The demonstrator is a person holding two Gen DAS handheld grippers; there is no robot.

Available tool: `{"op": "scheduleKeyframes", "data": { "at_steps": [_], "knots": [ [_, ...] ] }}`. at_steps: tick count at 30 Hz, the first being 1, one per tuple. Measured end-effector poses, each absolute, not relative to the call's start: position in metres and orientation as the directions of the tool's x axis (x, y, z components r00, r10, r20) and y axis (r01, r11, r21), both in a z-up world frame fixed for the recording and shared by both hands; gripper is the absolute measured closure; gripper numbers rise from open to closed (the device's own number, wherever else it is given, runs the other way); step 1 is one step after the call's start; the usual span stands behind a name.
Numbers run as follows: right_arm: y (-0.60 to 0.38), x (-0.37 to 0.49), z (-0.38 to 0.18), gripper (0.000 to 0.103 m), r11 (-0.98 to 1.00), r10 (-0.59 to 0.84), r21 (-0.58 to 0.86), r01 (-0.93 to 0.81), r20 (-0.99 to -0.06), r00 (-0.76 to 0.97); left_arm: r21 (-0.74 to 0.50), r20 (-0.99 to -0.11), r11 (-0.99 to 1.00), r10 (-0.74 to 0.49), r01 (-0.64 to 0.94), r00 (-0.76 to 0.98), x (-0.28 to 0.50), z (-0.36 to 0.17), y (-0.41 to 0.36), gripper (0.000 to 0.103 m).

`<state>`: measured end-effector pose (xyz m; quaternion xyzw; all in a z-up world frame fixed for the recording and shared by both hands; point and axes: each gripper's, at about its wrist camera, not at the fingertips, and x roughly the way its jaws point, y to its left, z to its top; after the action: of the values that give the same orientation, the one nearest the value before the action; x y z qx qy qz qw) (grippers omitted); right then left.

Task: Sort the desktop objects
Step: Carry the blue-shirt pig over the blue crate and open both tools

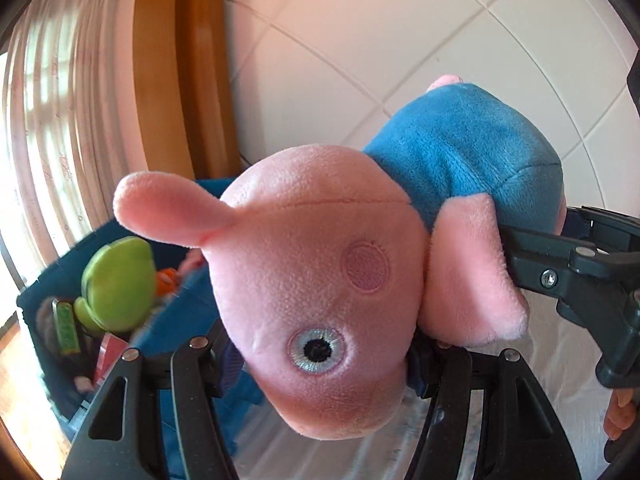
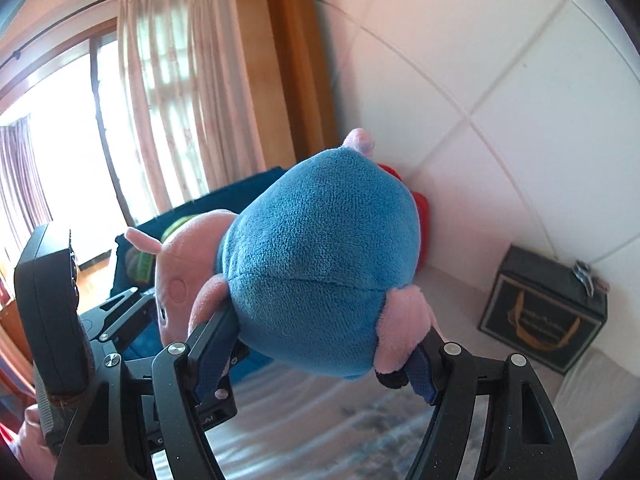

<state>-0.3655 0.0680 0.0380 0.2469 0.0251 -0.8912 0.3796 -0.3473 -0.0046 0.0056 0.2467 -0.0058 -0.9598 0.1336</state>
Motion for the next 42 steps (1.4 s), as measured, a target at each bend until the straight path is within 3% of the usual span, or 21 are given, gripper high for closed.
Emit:
{"op": "scheduleKeyframes", "data": {
  "at_steps": [13,20,25,37,39,42],
  "knots": [
    [-0.133,-0.361,0.104,0.029,-0.712,-0.669,0.113,0.693,-0.412,-0.619,0.077,-0.447,-0.969,-0.244,0.235,-0.860,-0.367,0.053,-0.220,0.040],
    [-0.241,-0.386,0.128,0.029,-0.737,-0.641,0.111,0.667,-0.428,-0.637,0.062,-0.477,-0.976,-0.211,0.207,-0.853,-0.395,0.062,-0.316,0.039],
    [-0.279,-0.426,0.116,0.029,-0.769,-0.598,0.115,0.629,-0.477,-0.644,0.067,-0.553,-0.982,-0.183,0.176,-0.813,-0.442,0.045,-0.364,0.037],
    [-0.290,-0.483,0.058,0.020,-0.881,-0.400,0.063,0.469,-0.629,-0.666,0.093,-0.724,-0.986,-0.163,0.140,-0.670,-0.503,-0.019,-0.368,0.035],
    [-0.284,-0.483,0.056,0.007,-0.892,-0.382,0.059,0.448,-0.626,-0.679,0.085,-0.723,-0.987,-0.157,0.139,-0.673,-0.501,-0.019,-0.367,0.035],
    [-0.284,-0.478,0.064,0.000,-0.901,-0.366,0.044,0.431,-0.611,-0.702,0.088,-0.701,-0.986,-0.161,0.140,-0.695,-0.494,-0.003,-0.356,0.034]
  ]
}}
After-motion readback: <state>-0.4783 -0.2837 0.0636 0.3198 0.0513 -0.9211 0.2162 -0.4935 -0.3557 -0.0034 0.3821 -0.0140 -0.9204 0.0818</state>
